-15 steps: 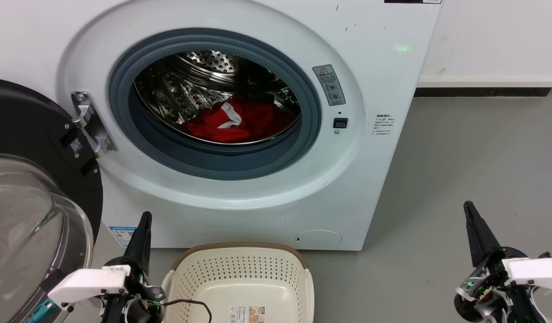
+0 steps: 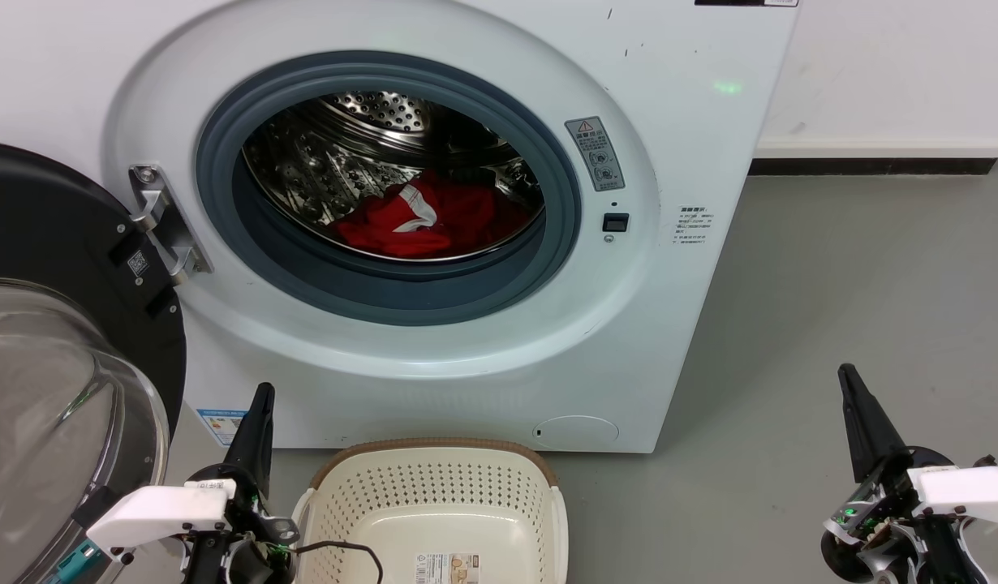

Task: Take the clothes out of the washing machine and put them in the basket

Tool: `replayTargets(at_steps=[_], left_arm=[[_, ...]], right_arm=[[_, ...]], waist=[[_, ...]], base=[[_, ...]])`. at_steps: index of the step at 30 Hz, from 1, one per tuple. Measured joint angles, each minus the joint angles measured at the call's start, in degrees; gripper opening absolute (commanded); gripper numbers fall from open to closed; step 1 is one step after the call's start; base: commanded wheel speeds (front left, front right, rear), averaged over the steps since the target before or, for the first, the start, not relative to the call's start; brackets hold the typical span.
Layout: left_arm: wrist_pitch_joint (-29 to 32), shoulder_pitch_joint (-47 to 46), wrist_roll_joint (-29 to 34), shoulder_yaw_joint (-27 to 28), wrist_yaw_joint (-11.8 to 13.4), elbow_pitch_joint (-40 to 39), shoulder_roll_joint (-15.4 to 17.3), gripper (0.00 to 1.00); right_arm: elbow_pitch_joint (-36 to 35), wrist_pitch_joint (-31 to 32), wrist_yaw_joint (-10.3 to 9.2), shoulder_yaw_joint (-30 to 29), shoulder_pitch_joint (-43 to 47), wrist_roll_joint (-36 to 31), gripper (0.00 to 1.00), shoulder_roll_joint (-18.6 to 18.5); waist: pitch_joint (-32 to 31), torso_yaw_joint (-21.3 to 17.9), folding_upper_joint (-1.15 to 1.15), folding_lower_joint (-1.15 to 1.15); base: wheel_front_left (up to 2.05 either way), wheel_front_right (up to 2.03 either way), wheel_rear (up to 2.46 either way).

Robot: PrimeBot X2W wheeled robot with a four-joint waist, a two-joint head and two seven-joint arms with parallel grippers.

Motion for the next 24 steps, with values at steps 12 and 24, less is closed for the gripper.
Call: replayTargets(at_steps=[12, 24], left_arm=[[-1.4, 1.5, 0.3, -1.3, 0.0, 1.5, -0.2, 1.00], [-4.9, 1.2, 10.2, -2.5, 0.0, -0.4, 0.0, 1.00]], right_arm=[[1.0, -1.5, -0.01, 0.9, 1.8, -0.1, 1.00, 0.0], [-1.8, -4.9, -0.01, 1.8, 2.1, -9.3, 1.00, 0.0]], waist=[[0.0, 0.0, 0.00, 0.00], [0.0, 0.4, 0.00, 0.00]], base=[[0.00, 0.00, 0.00], [0.00, 0.00, 0.00]])
